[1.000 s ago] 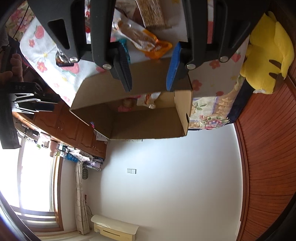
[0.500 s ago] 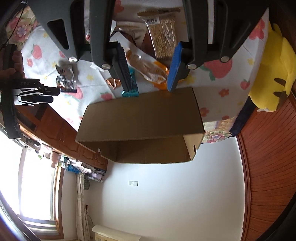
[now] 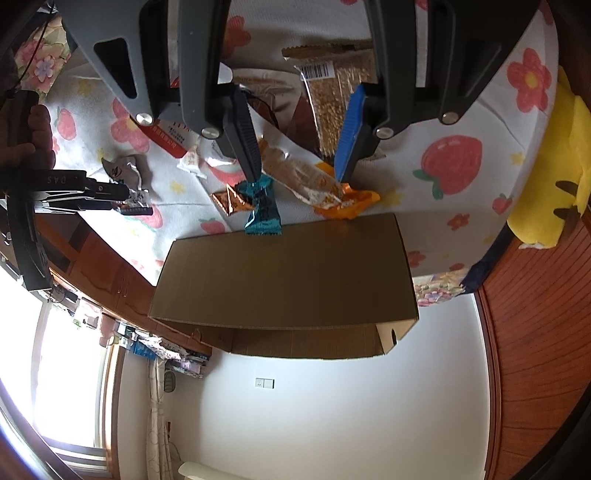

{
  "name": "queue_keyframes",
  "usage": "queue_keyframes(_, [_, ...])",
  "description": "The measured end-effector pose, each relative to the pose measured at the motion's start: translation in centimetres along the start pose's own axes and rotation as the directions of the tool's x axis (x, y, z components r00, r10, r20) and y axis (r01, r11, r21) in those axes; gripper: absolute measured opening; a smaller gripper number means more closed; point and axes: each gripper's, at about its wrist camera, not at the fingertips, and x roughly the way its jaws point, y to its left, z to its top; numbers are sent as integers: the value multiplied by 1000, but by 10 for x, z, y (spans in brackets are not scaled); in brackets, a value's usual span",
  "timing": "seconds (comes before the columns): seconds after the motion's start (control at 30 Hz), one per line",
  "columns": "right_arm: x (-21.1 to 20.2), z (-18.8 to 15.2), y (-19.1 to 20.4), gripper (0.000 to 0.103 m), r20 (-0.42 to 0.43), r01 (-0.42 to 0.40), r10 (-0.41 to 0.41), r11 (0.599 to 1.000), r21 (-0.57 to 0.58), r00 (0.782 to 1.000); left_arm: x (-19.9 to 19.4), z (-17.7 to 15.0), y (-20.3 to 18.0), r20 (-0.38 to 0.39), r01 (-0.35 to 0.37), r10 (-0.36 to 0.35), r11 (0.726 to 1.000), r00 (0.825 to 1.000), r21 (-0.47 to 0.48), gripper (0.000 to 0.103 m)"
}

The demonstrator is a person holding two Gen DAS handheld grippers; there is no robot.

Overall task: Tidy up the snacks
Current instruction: 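Withdraw both tools from the box back toward the snacks, then grasp white pouch with right tool while left tool grasps orange-white bar packet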

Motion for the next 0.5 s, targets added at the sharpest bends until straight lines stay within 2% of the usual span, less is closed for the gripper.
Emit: queue_keyframes(0.5, [17,-3,15,67,-2,66,-66,993,-95,998,19,2,-2,-48,-12,10,999,999,-37,47])
